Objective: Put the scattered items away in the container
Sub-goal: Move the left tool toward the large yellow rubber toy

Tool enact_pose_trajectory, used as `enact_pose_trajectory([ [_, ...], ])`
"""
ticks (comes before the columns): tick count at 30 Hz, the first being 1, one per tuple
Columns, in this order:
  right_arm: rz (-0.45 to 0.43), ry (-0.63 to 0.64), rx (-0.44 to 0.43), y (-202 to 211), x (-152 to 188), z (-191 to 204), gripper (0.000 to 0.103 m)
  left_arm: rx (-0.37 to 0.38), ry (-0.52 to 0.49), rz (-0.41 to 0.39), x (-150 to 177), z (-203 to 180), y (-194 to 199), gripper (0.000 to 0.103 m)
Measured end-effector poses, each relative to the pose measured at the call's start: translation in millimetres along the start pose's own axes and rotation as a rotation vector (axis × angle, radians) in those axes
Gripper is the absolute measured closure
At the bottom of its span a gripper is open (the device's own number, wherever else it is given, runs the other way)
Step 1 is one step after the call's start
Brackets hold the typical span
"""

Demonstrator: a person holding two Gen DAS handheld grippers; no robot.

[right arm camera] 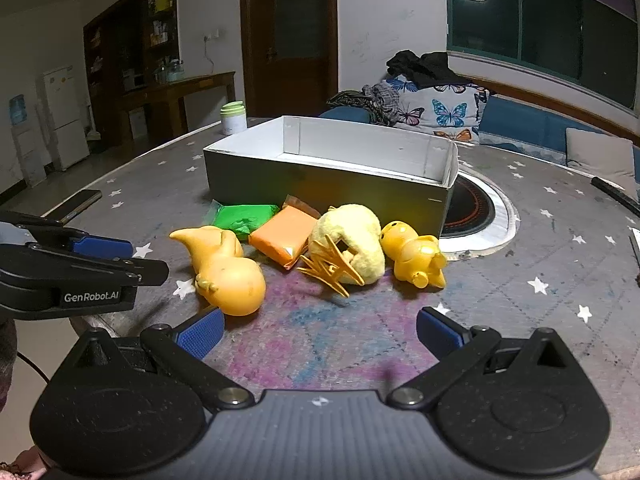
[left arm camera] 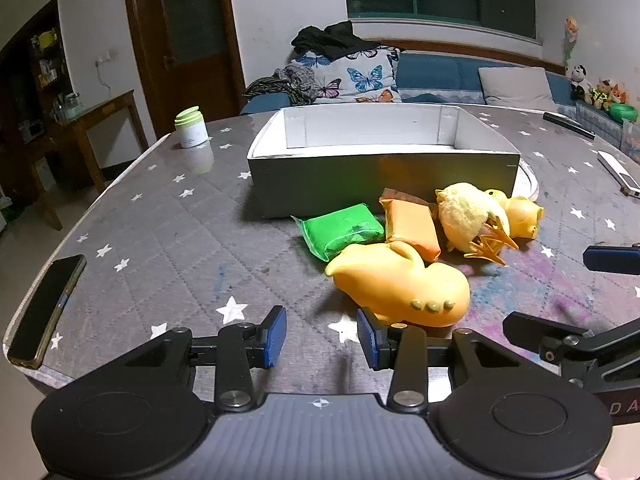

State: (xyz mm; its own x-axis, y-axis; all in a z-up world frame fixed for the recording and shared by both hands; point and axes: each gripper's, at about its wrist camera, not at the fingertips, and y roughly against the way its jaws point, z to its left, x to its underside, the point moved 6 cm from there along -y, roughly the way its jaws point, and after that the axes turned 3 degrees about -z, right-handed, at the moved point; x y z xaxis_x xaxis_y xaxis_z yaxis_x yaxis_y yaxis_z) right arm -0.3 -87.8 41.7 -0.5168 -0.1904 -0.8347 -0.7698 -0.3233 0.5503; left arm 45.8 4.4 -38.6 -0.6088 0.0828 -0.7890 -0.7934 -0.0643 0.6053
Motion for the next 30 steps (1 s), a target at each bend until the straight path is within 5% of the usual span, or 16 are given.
enact_pose_trajectory([
  [30, 0.04, 0.07, -0.046, -13.3, 2.5, 20.7, 0.0, 0.012, 0.019, 0.034, -6.0, 8.5, -9.1, 0.061],
])
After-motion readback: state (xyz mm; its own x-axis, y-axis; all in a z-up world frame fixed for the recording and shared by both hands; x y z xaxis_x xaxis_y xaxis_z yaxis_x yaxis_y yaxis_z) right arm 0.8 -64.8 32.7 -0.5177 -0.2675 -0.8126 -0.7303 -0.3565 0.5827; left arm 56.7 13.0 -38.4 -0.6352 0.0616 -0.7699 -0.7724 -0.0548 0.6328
